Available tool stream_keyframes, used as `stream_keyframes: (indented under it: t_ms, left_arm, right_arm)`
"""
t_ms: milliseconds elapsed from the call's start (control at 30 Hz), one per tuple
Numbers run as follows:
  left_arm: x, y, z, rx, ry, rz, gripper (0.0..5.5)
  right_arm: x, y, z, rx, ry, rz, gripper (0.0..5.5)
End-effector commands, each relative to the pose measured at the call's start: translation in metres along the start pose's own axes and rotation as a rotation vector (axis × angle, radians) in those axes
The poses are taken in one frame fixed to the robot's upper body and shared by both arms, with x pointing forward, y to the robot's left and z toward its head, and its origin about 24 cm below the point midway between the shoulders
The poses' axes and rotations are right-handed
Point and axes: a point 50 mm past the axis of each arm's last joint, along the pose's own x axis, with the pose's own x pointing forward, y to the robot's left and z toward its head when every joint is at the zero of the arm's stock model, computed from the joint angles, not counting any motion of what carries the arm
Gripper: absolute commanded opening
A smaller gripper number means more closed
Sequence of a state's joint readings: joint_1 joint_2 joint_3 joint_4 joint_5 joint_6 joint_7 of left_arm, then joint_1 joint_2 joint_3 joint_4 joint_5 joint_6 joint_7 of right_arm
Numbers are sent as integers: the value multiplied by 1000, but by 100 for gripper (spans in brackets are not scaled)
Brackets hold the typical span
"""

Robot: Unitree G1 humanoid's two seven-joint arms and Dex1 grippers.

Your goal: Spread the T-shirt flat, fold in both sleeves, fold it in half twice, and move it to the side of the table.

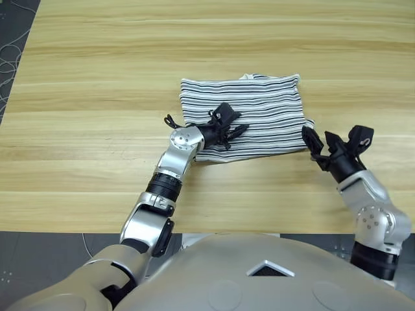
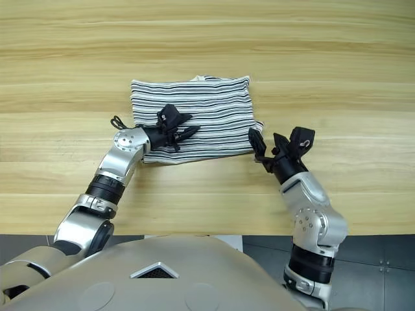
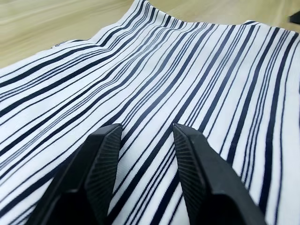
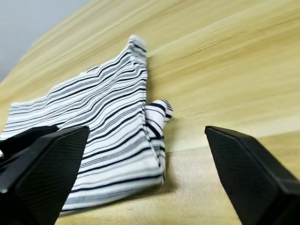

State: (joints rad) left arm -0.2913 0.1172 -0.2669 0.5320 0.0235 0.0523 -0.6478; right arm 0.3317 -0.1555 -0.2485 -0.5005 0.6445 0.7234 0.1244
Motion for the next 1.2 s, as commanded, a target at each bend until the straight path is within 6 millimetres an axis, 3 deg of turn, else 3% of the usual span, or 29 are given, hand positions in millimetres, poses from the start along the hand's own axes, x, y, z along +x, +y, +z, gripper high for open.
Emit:
stream_keyframes:
  t_ms: [33, 133, 200, 300, 467, 1000, 1200]
  left_arm:
    - [-17, 8, -47, -45, 237, 95, 201]
    - [-15, 5, -47, -42, 238, 86, 201]
    - [-13, 4, -45, -41, 230, 80, 201]
    - [-10, 2, -41, -38, 207, 72, 201]
    - [-9, 0, -37, -30, 193, 58, 201]
    - [-8, -4, -28, -22, 145, 42, 201]
    - [-8, -1, -23, -27, 123, 55, 201]
  right_arm:
    - [-6, -1, -18, 70, 69, -81, 450]
    - [-7, -6, -36, 142, 143, -144, 450]
    - [-3, 0, -44, 217, 183, -120, 450]
    - [13, 4, -53, 341, 239, -104, 450]
    - [35, 17, -43, 487, 212, -38, 450]
    - [82, 29, -37, 515, 181, -36, 450]
    - [89, 36, -37, 486, 173, -4, 338]
